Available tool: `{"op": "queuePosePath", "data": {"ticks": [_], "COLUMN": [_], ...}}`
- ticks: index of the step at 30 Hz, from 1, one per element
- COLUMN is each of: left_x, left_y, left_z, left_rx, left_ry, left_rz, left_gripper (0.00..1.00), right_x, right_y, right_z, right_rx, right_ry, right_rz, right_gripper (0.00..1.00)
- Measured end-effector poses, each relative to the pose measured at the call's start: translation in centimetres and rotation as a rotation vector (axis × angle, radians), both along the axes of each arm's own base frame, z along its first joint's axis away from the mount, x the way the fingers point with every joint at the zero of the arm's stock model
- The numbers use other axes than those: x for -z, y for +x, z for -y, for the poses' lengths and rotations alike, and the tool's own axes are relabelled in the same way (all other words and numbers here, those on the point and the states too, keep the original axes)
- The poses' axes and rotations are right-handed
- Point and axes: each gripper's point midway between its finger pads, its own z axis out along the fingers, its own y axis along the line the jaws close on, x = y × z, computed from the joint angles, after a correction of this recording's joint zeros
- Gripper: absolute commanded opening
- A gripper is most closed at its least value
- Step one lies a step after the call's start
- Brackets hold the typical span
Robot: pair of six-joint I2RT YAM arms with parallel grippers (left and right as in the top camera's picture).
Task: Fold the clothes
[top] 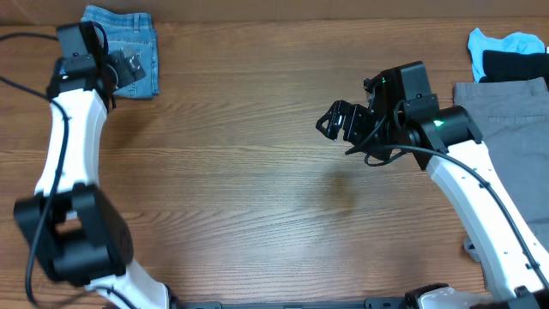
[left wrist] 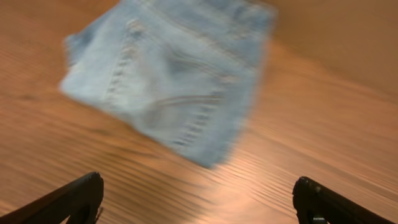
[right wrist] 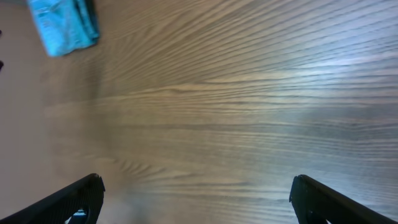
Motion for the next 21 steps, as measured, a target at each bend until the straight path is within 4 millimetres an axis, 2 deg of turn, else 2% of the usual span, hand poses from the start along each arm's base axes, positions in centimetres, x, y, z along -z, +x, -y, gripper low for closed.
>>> {"op": "queuePosePath", "data": {"ticks": [3, 5, 6, 10, 11, 14, 17, 19, 21], "left_x": [-4.2, -6.7, -8.3, -11.7, -12.6, -14.5, -16.4, -16.8, -16.1], "left_y": [-1.6, -3.0, -4.1, -8.3, -9.6, -13.0, -16.1, -17.9, -19.8], "left_z": [3.1, 5.0, 6.1, 8.9, 9.6, 11.5, 13.7, 15.0, 16.2], "left_rx": [0.078, 0.113, 0.136, 0.183, 0.197, 0.238, 0.299, 0.34, 0.377], "left_ry": [-0.094, -0.153, -0.187, -0.241, -0.247, -0.254, -0.249, -0.246, -0.252], "left_rz": [0.061, 0.095, 0.112, 0.12, 0.12, 0.119, 0.147, 0.166, 0.165], "left_gripper": [1.0, 1.0, 1.0, 1.0, 1.0, 1.0, 1.0, 1.0, 1.0], "right_x": [-2.0, -4.4, -6.1, -9.5, -9.7, -9.5, -9.5, -9.3, -8.5], "right_y": [-1.1, -2.5, -3.6, -7.5, -8.8, -10.8, -12.3, -13.0, -14.6], "right_z": [0.0, 0.3, 0.5, 1.5, 1.8, 2.4, 2.1, 1.9, 1.9], "right_rx": [-0.015, -0.024, -0.029, -0.035, -0.035, -0.038, -0.066, -0.084, -0.112], "right_ry": [0.024, 0.046, 0.062, 0.089, 0.088, 0.077, 0.076, 0.075, 0.059], "right_rz": [0.045, 0.106, 0.154, 0.233, 0.227, 0.197, 0.2, 0.206, 0.215], "right_gripper": [1.0, 1.0, 1.0, 1.0, 1.0, 0.98, 0.98, 0.98, 0.99]}}
